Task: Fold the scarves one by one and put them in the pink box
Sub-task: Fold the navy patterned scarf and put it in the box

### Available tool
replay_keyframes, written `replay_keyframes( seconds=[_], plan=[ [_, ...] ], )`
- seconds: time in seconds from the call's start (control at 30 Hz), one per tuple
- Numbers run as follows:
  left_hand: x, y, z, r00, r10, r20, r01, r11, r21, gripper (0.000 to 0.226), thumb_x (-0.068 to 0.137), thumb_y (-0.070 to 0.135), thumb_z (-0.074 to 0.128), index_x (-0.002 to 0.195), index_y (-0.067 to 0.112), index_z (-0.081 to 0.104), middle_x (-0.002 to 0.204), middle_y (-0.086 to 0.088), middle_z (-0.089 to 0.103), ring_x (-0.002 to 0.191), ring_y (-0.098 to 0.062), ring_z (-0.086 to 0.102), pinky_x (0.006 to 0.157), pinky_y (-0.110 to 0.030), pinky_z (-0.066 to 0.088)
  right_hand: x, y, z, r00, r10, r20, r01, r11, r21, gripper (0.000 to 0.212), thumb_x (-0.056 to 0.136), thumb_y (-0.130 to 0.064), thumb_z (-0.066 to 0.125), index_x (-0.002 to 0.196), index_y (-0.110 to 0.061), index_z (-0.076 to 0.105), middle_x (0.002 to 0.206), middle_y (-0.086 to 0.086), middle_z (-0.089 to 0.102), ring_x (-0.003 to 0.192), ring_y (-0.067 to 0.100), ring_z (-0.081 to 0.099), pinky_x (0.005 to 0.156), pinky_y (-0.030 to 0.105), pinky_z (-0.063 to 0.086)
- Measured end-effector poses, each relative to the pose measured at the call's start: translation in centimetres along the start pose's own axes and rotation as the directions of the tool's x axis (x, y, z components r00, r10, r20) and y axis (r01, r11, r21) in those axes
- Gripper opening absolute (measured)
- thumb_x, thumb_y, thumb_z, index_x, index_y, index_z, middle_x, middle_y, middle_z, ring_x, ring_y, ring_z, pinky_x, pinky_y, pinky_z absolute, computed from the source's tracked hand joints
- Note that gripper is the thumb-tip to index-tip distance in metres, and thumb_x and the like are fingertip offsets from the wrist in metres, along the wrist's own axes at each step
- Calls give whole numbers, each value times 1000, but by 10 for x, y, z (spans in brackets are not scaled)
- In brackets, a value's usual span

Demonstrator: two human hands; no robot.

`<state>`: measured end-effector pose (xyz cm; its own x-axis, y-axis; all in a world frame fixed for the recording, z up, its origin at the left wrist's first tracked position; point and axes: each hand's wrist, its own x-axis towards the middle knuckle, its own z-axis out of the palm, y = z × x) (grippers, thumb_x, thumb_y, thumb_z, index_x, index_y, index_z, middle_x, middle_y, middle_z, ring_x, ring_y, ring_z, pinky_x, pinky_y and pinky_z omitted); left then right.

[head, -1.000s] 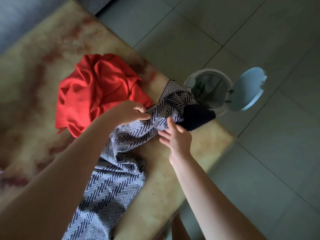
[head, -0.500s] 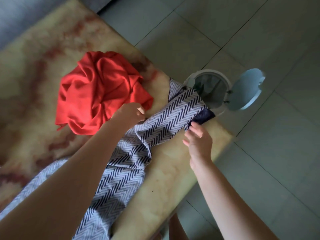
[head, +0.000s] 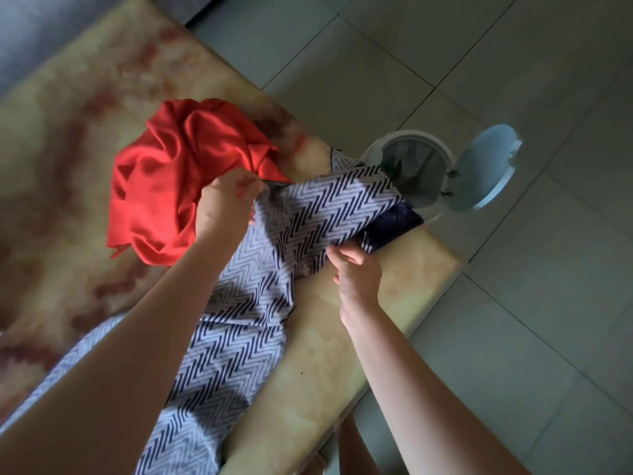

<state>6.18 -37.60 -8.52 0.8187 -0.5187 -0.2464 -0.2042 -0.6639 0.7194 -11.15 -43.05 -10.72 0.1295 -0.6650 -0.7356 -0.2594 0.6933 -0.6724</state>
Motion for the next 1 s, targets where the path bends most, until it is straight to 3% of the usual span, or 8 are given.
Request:
replay_keyframes(
  seconds=[0.1,0.3,0.43,0.57,0.67,0.8,0.93,1.0],
  plan=[
    [8,12,-14,975,150,-166,-129,983,131,19,91,22,55,100,8,65,89,-10,67,88,-26,59,74,-31,40,-5,-6,3,997,-79,26,78,996,30,13,84,-16,70,76,-17,60,81,-3,63,79,11,59,84,35,51],
    [23,17,-17,968,104,-227,-95,994,50,20,94,20,51,104,4,57,80,-1,55,77,-16,49,62,-24,31,-5,-28,5,969,-214,126,195,969,149,4,89,-11,63,87,-9,59,88,5,64,78,15,65,70,36,58],
    [25,8,-13,965,30,-260,-29,1000,6,19,93,17,51,106,5,58,79,2,56,78,-16,49,67,-28,37,-9,11,6,990,-24,136,35,997,-74,20,88,0,58,107,-5,57,95,10,63,70,17,60,59,27,51],
    [21,-1,-8,989,-25,-143,12,995,-96,30,89,22,59,116,13,53,75,4,57,71,-14,52,68,-26,40,-26,55,12,978,-43,205,133,884,-447,20,80,-13,68,100,-10,68,89,2,72,83,17,67,78,28,52],
    [13,-10,-7,999,-44,12,44,999,7,50,82,31,70,125,20,49,84,0,59,78,-16,52,73,-28,40,-36,62,18,978,-63,200,166,814,-557,13,77,-24,69,89,-19,70,80,-4,72,77,14,67,73,28,52],
    [8,-26,-12,999,5,-46,-6,1000,-25,41,82,20,69,121,18,56,75,8,50,68,-11,48,71,-32,45,-50,66,32,938,109,330,58,887,-458,20,72,-25,75,57,-19,62,61,-2,67,57,15,65,67,35,54],
    [12,-29,-27,987,72,-146,-78,996,-42,22,87,13,59,109,13,62,88,3,58,80,-9,51,72,-20,39,-63,69,34,961,-9,276,108,933,-344,21,74,-19,75,60,-18,60,55,-6,59,52,3,52,56,17,40],
    [14,-28,-34,984,110,-138,-114,993,-22,19,87,8,56,101,13,68,87,5,61,75,-2,52,67,-10,36,-69,67,34,973,-73,220,130,958,-255,17,76,-15,73,66,-14,59,52,-8,54,47,-1,46,51,11,35]
  ],
)
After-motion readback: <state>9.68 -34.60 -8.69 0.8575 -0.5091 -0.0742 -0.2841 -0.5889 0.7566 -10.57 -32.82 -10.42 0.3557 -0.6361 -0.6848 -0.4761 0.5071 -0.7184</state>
